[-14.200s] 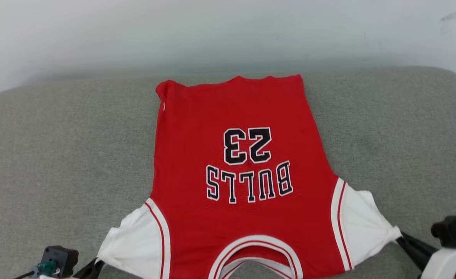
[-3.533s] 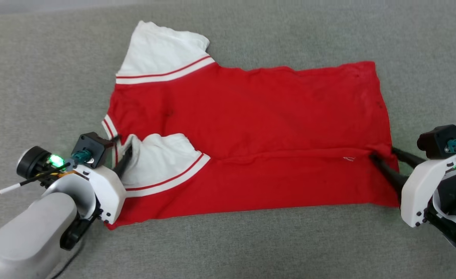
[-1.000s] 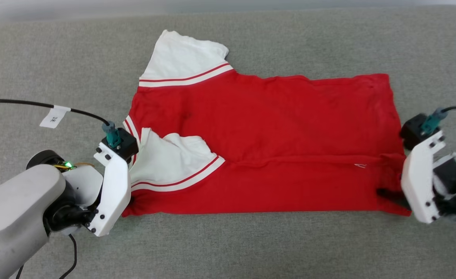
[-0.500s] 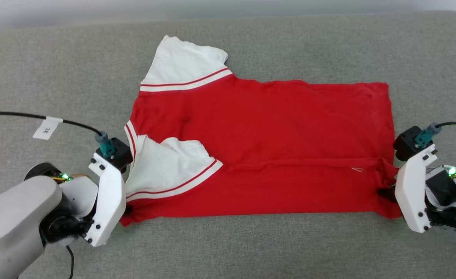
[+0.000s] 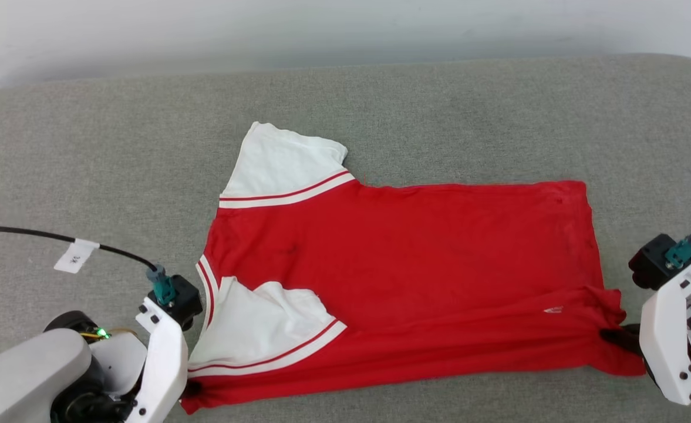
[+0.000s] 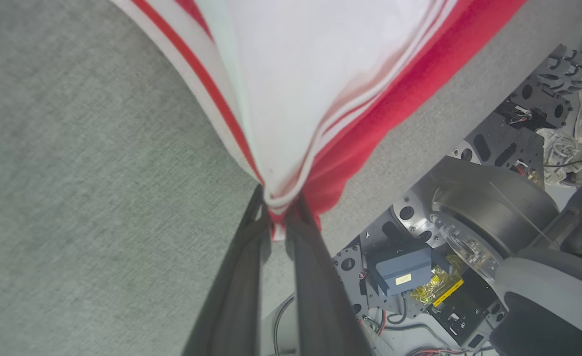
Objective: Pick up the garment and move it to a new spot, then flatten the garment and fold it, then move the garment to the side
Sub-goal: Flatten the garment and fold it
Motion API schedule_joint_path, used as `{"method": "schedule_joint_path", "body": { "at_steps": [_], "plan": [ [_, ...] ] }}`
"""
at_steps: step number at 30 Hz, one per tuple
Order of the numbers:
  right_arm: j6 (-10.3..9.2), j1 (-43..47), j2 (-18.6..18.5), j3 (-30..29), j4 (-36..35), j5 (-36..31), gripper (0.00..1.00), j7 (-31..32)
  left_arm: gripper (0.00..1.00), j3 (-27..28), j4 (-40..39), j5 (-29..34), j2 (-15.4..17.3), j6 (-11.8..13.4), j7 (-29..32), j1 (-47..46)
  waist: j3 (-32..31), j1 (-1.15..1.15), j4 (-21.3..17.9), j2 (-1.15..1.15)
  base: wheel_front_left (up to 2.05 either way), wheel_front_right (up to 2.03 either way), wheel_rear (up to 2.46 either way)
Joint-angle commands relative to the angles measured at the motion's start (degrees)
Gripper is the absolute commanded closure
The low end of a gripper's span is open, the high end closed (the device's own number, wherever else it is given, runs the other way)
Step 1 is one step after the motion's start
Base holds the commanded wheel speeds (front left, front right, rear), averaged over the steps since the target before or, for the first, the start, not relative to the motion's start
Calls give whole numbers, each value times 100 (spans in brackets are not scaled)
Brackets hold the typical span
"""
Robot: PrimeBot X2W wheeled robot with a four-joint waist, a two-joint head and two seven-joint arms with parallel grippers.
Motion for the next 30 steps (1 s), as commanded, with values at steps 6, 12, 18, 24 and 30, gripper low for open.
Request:
{"method": "schedule_joint_path", "body": {
  "at_steps": [6, 12, 18, 24, 30],
  "plan": [
    [-8, 251, 180, -55, 265, -111, 0, -80, 0, -42, 28, 145, -61, 143, -122, 179, 79, 0, -21, 0, 0, 0, 0],
    [-7, 193, 377, -393, 406, -504, 0, -787, 0, 244, 144, 173, -12, 194, -481, -70, -71, 0, -5, 0, 0, 0, 0],
    [-7, 89, 727, -1289, 426, -1252, 0, -2220, 0, 718, 325, 479, -28, 384, -1195, -493, -239, 0, -105, 0, 0, 0, 0],
    [-7, 444, 1498, -2489, 220, -2207, 0, -3431, 0, 1060, 733, 816, -286, 598, -1834, -911, -167, 0, -293, 0, 0, 0, 0],
    [-7, 1103, 2508, -3718, -530, -3247, 0, -4187, 0, 1246, 1199, 991, -483, 592, -1963, -1414, 201, 0, -581, 0, 0, 0, 0]
  ]
}}
